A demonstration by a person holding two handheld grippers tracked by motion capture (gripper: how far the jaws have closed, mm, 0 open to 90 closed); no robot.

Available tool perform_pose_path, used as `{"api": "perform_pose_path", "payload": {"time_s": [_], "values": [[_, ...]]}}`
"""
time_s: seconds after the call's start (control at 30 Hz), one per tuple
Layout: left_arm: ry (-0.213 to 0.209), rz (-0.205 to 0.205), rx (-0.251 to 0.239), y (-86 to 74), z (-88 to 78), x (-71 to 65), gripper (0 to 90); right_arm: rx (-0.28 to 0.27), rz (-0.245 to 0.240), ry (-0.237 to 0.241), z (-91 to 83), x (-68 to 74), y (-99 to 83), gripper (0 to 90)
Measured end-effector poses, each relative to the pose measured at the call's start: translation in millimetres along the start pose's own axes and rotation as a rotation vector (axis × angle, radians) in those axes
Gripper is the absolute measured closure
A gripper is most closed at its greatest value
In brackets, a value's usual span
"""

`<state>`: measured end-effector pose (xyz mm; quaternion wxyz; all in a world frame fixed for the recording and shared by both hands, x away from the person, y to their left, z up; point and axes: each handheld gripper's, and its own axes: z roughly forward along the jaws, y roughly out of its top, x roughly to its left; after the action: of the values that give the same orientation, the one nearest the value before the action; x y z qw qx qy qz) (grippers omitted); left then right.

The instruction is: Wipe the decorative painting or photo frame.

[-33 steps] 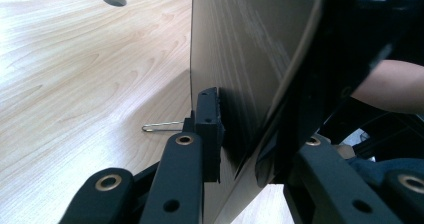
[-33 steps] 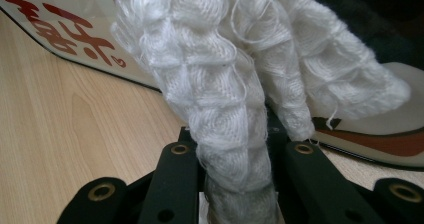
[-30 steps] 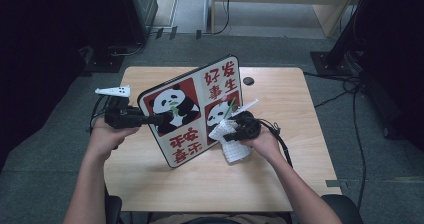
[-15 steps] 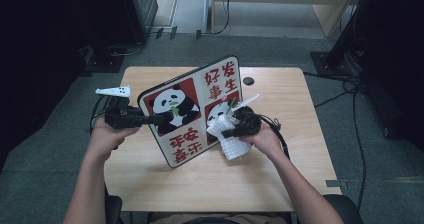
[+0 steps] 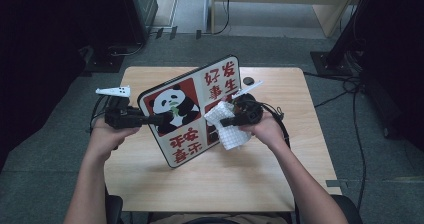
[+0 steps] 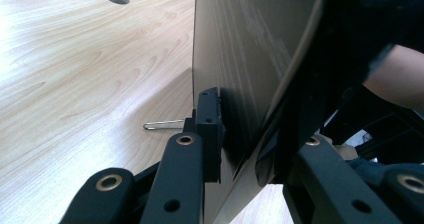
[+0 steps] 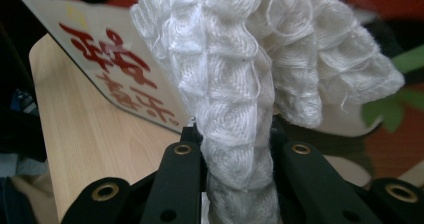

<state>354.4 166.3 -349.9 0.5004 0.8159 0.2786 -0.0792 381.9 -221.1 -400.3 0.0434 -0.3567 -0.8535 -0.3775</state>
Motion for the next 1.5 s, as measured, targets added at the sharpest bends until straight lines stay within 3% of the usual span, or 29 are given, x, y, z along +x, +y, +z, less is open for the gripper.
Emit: {"api": "perform_pose_path", "payload": {"time_s": [0.6,0.9,1.2,1.5], "values": [[0.003,0.009,0.006,0.9,0.1,0.3,76.1,-0.047,-0.079,-0.013,-36.1,21.4,52.3,78.0],[0.007,0.009,0.004,0.9,0.2,0.3,76.3,-0.06,-0.078,-0.006,-54.2,28.6,71.6,78.0],[0.004,0.01,0.003,0.9,0.2,0.9,76.3,-0.074,-0.107,-0.035,-73.2,42.8,98.9,77.9],[0.0,0.012,0.003,0.6,0.3,2.0,76.2,-0.066,-0.137,-0.057,-81.4,56.7,129.2,77.9]]}}
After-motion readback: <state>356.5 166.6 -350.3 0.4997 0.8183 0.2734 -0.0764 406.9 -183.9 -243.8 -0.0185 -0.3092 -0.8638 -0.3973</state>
